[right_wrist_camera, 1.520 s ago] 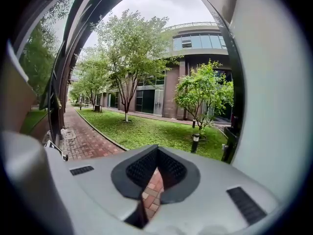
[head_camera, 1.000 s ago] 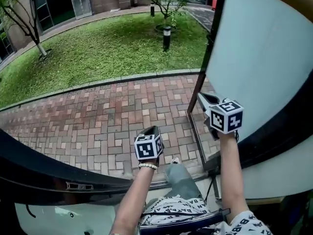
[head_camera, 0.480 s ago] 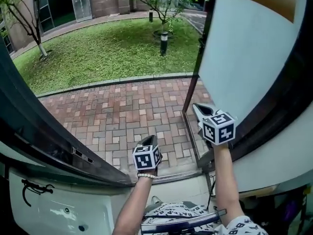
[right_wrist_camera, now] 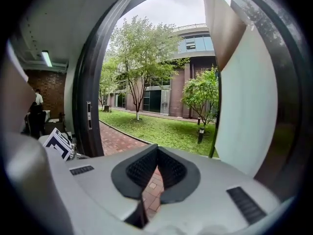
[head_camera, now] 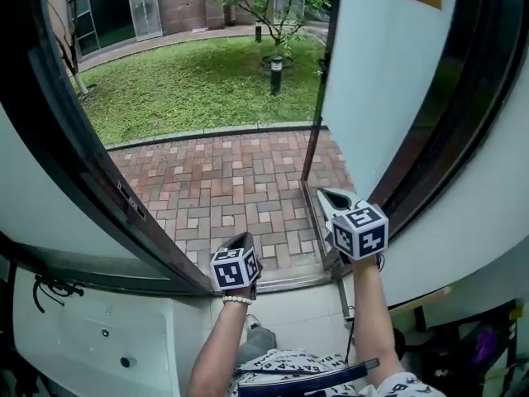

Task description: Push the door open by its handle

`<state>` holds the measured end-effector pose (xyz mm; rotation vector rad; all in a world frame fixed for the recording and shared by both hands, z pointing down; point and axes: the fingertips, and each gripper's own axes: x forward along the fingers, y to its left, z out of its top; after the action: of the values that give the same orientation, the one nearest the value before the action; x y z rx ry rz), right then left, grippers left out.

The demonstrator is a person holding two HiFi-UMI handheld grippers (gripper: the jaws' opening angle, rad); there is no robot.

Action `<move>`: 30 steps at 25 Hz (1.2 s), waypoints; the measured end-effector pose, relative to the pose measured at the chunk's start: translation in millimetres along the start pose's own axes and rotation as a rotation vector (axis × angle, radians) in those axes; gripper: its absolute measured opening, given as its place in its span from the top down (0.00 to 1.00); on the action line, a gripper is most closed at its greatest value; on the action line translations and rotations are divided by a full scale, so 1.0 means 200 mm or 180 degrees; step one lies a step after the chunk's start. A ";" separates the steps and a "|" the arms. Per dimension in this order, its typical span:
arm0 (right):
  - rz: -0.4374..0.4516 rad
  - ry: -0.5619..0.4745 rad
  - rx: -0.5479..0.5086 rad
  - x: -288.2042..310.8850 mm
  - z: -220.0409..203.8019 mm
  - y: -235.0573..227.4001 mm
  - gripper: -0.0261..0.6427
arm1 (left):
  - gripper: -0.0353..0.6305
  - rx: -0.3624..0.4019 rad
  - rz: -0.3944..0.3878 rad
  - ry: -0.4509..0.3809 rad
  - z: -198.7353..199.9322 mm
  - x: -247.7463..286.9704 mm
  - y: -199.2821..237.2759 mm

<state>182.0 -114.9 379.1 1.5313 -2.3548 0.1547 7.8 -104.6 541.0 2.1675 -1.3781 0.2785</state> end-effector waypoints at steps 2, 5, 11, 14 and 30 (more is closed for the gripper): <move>0.0145 -0.0086 0.0081 -0.13 -0.04 0.10 0.94 | 0.97 -0.0051 0.0042 -0.0041 -0.10 -0.14 -0.04; 0.0296 -0.0133 0.0123 -0.32 -0.12 0.26 0.94 | 0.97 -0.0085 0.0127 -0.0054 -0.28 -0.36 -0.10; 0.0513 0.0039 0.0320 -0.59 -0.41 0.45 0.94 | 0.97 -0.0034 0.0325 0.0059 -0.59 -0.72 -0.23; 0.0435 0.0293 0.0407 -0.70 -0.62 0.52 0.94 | 0.97 -0.0078 0.0319 0.0098 -0.71 -0.87 -0.27; 0.0902 0.0267 0.0807 -1.24 -1.06 1.20 0.94 | 0.97 -0.0132 0.0225 0.0077 -1.07 -1.43 -0.34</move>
<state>102.1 256.6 516.8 1.2535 -2.5493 0.5922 -36.9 255.2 566.4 2.0779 -1.4365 0.2992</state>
